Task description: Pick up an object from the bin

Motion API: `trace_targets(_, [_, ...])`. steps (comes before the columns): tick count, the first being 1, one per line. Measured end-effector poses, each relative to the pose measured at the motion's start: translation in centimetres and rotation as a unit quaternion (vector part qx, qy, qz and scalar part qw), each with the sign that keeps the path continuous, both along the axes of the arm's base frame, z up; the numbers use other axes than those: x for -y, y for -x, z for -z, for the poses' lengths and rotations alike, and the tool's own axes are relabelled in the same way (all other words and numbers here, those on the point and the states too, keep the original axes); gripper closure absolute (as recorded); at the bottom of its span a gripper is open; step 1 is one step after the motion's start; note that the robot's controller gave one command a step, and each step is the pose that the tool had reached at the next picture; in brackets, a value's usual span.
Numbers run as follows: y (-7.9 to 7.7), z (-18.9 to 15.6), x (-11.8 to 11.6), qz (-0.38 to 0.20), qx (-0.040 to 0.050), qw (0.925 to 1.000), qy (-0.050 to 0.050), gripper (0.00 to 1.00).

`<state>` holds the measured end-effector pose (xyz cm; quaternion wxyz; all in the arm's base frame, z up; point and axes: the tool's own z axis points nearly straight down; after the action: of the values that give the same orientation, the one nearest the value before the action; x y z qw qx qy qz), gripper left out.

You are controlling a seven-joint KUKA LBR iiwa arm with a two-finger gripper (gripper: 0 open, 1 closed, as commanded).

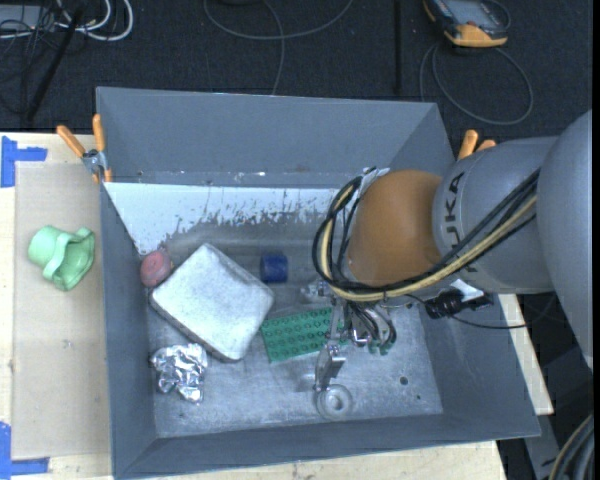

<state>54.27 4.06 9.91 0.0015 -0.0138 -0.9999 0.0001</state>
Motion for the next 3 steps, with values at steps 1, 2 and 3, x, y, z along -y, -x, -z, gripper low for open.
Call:
trace_targets(1, [-2.07, 2.85, 0.77, 0.038, 0.0031, 0.9993, -0.001, 0.00])
trace_targets(2, [-2.13, 2.77, 0.69, 0.036, 0.0021, 0.9993, -0.001, 0.00])
trace_targets(3, [-2.46, 2.28, 0.67, 0.036, 0.0060, 0.9993, -0.001, 1.00])
